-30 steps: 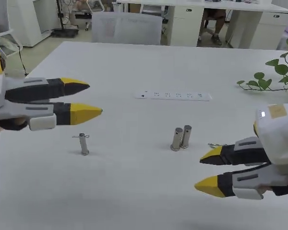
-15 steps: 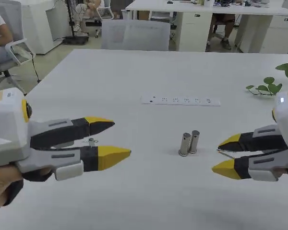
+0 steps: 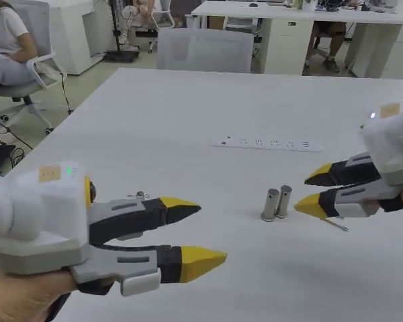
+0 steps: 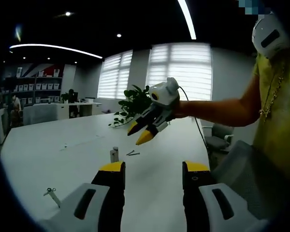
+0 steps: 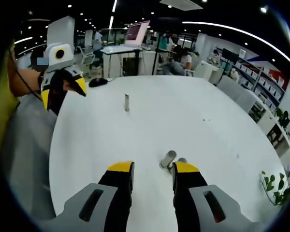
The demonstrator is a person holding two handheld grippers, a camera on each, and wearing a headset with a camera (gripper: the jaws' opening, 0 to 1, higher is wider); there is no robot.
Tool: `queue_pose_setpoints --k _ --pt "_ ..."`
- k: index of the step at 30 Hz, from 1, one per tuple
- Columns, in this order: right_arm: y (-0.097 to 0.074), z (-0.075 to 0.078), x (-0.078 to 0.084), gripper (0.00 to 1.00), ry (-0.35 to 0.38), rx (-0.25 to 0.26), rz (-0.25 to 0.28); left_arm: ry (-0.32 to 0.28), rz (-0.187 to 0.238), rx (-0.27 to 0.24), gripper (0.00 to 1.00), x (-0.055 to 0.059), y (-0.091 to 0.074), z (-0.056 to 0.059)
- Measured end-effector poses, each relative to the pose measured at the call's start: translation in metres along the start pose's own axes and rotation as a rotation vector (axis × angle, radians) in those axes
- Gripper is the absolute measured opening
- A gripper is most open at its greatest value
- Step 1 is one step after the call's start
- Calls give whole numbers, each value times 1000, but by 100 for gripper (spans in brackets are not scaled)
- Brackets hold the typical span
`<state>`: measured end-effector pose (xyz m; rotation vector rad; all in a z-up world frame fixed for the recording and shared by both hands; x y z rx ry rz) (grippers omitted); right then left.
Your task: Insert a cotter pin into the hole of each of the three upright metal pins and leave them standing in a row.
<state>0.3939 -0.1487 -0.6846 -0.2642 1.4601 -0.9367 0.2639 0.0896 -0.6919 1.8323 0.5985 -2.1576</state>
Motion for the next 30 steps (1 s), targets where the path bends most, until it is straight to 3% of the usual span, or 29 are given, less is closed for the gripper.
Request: queue_pose_setpoints --k 15,19,30 --pt "51 22 -8 32 -38 -53 -114 -13 -64 29 46 21 3 5" --pt "64 26 -5 30 -57 -58 -170 -15 -70 36 46 23 3 5" --pt "79 28 -2 26 -59 -72 -239 -21 -72 35 45 25 3 1"
Point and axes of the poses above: the centre of the closed fingertips' face, and the gripper's own axes: y roughly forward along the fingers, z roughly to its right, x roughly out of its underside, the point moved 9 cm from there along -y, roughly backward along the fingers
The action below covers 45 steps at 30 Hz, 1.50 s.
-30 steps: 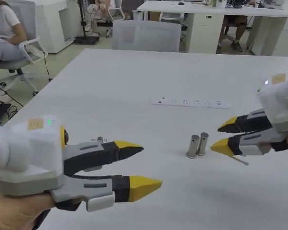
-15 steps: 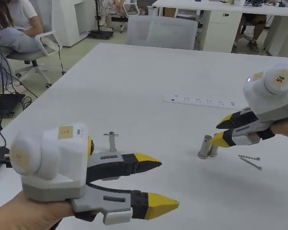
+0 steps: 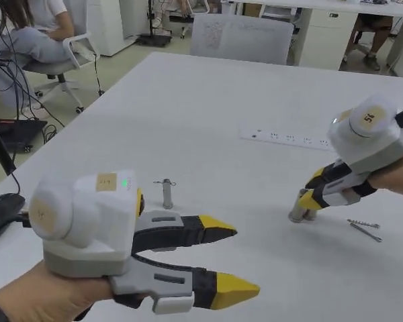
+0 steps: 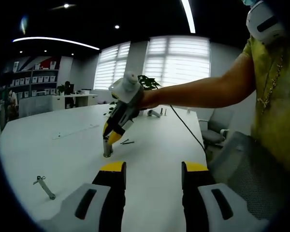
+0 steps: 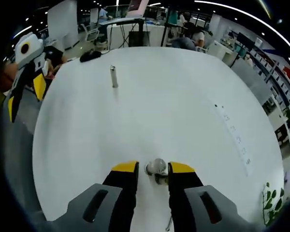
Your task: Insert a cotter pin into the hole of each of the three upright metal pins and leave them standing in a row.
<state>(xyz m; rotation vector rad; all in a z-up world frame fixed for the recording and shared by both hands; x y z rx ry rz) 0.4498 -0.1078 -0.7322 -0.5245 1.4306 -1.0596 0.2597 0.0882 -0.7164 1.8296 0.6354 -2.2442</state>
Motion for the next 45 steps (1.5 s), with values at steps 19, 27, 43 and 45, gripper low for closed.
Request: queue_pose_setpoints --k 19,27,43,45 --pt "6 -4 1 21 31 9 -39 -10 9 -8 43 1 -2 -3" --pt "3 -9 4 21 12 1 -73 -13 8 -5 42 1 -1 -2" --pt "6 -6 5 19 -23 -25 -64 -22 5 -10 41 2 -1 -4" --pt "6 -5 5 18 -31 -25 -62 -24 7 -13 41 2 -2 -4"
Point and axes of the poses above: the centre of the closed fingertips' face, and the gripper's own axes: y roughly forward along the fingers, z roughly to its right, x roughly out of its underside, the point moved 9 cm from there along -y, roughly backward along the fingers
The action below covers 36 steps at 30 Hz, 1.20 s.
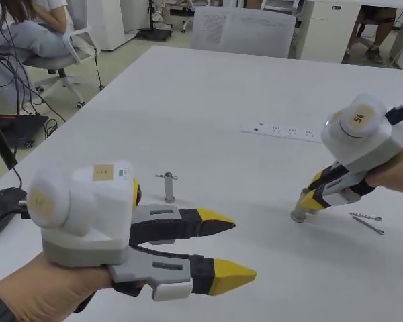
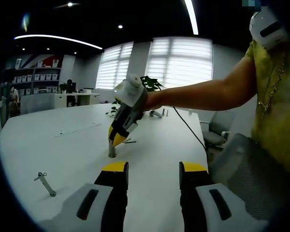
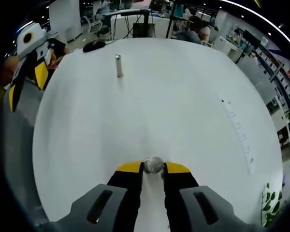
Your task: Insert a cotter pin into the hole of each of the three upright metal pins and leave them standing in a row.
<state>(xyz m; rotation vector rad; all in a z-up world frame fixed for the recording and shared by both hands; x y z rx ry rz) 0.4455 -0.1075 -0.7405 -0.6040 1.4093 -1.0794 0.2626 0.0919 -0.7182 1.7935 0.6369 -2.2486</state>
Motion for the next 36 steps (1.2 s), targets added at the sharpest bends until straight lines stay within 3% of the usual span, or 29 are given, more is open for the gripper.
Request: queue_pose_setpoints --k 11,19,27,36 --pt "3 3 0 16 -3 -10 36 -6 -4 -6 41 1 -1 -1" --pt "3 3 5 14 11 -29 95 -13 -9 -9 40 3 0 -2" --pt "2 1 6 12 19 -18 106 -13 -11 -12 40 3 -1 -2" --pt "-10 -20 -5 11 35 -77 133 6 -26 -29 40 0 -9 -7"
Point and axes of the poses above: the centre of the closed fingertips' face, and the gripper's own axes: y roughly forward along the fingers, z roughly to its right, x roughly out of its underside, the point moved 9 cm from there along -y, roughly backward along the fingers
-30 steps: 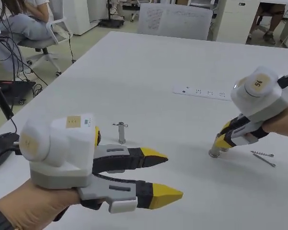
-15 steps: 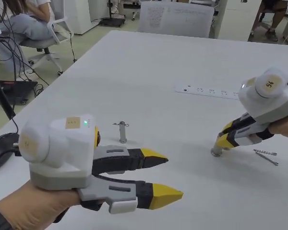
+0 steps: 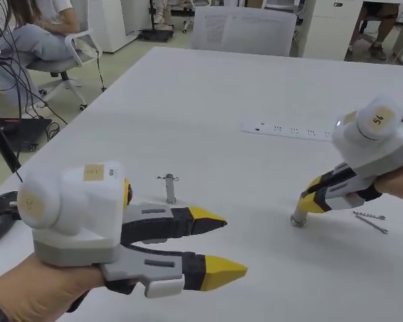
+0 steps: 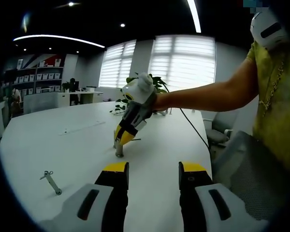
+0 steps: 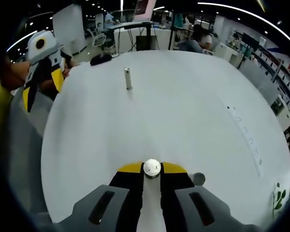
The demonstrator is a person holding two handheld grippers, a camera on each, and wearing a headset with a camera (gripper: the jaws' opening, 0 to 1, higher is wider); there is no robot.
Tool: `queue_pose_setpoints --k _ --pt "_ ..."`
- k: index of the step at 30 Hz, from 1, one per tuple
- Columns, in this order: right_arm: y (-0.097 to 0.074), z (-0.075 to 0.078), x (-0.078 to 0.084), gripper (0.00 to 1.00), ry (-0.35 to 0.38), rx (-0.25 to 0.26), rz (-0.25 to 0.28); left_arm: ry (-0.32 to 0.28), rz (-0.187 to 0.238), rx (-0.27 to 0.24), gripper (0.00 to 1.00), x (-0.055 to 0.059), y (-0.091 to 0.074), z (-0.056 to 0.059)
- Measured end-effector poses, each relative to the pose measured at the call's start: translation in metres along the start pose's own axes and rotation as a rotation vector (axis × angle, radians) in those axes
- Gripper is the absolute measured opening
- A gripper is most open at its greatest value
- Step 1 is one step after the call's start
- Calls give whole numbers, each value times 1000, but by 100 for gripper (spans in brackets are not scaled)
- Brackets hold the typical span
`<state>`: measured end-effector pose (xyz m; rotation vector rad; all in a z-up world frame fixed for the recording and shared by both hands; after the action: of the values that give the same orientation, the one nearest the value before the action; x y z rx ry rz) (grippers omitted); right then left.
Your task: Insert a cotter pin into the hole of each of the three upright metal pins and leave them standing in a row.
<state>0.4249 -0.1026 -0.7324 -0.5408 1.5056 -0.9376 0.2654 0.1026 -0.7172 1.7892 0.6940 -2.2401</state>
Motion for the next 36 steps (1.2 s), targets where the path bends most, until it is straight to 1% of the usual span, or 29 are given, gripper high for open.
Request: queue_pose_setpoints --k 4,5,10,12,13,14,16,17,19,22,26,29,34,36 --pt "-3 -18 -11 11 1 -27 24 14 -20 -3 40 1 -6 0" --pt "-3 -25 -14 11 -6 -42 27 18 -27 -6 40 2 -9 0" --pt "1 -58 -23 11 -49 -85 16 32 -53 -19 40 4 -23 0" --pt "4 -71 -27 11 -66 -110 9 41 -65 -21 40 5 -28 -1" --pt "6 -80 -29 11 -83 -134 8 45 -70 -22 40 6 -29 -1" --pt "7 -86 -30 11 -92 -148 3 46 -73 -23 40 6 -31 -2" --pt "10 -96 -34 11 -101 -158 4 50 -79 -28 40 7 -34 -4" --pt "13 -99 -36 11 -118 -166 1 52 -81 -29 40 7 -35 -4" --pt "17 -107 -39 11 -129 -179 -8 55 -87 -29 40 8 -35 -5" --pt "23 -119 -41 11 -135 -197 -11 67 -110 -23 40 11 -36 -5" --pt "31 -131 -44 11 -147 -212 -5 66 -122 -12 40 15 -36 -4" --pt "36 -135 -47 11 -155 -216 -7 67 -132 -6 40 17 -35 -4" --pt "44 -139 -50 12 -151 -220 7 63 -145 -6 40 22 -37 -5" --pt "48 -143 -51 12 -154 -231 1 59 -151 -6 40 24 -38 -5"
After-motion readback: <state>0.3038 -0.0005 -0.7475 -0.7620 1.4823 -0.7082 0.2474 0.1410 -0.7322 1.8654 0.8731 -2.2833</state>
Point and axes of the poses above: the centre of the closed fingertips' face, and the gripper's own axes: y roughly forward along the fingers, z roughly to its right, x roughly out of its underside, the point moved 9 cm from there along -y, roughly backward along the fingers
